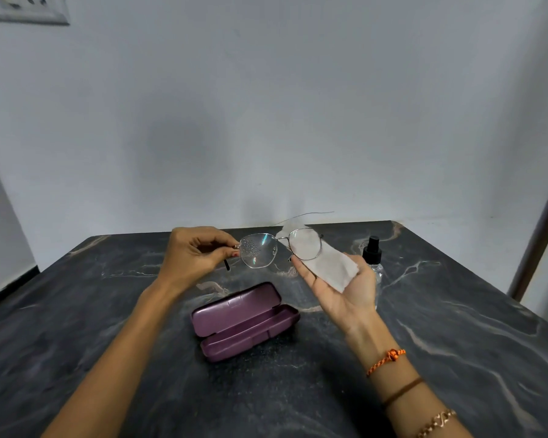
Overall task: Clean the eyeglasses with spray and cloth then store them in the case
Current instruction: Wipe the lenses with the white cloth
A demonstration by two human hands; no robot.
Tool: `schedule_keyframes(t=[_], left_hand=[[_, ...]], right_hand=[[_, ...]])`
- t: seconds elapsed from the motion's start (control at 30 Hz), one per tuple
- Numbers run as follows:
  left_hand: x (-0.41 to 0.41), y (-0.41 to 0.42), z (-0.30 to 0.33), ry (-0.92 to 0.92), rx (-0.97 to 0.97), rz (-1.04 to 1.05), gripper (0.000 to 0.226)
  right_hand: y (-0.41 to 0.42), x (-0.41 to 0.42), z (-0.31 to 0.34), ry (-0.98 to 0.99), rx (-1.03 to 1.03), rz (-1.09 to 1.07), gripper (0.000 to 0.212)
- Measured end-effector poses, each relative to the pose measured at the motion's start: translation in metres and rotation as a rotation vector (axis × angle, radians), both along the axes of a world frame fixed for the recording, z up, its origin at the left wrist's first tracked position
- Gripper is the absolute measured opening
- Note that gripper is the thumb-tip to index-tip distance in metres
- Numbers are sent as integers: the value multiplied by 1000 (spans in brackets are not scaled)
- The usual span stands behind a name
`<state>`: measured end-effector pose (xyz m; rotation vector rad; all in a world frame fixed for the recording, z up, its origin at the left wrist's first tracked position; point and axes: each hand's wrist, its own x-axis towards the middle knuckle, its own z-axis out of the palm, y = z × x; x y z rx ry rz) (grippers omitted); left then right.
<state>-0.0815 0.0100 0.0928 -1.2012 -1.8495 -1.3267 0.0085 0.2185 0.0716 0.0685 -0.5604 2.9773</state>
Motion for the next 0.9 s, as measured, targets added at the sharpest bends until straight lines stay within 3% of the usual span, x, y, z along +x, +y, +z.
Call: schedule_keyframes(t=[0.23, 0.37, 0.6, 0.77, 0.9], left_hand=[[5, -5, 6, 12, 63, -10, 46], [7, -3, 7, 22, 63, -18, 37], [14, 10, 3, 36, 3, -68, 15], [20, 18, 2, 137, -82, -93, 10], [20, 21, 2, 149, -97, -98, 12]], right_hand=[[6, -2, -5, 138, 47, 99, 69], [5, -3, -5, 179, 157, 70, 64], [4, -7, -10, 125, 262, -97, 60], [1, -7, -7, 55, 282, -235, 84], [1, -10, -6, 79, 260, -263, 84]])
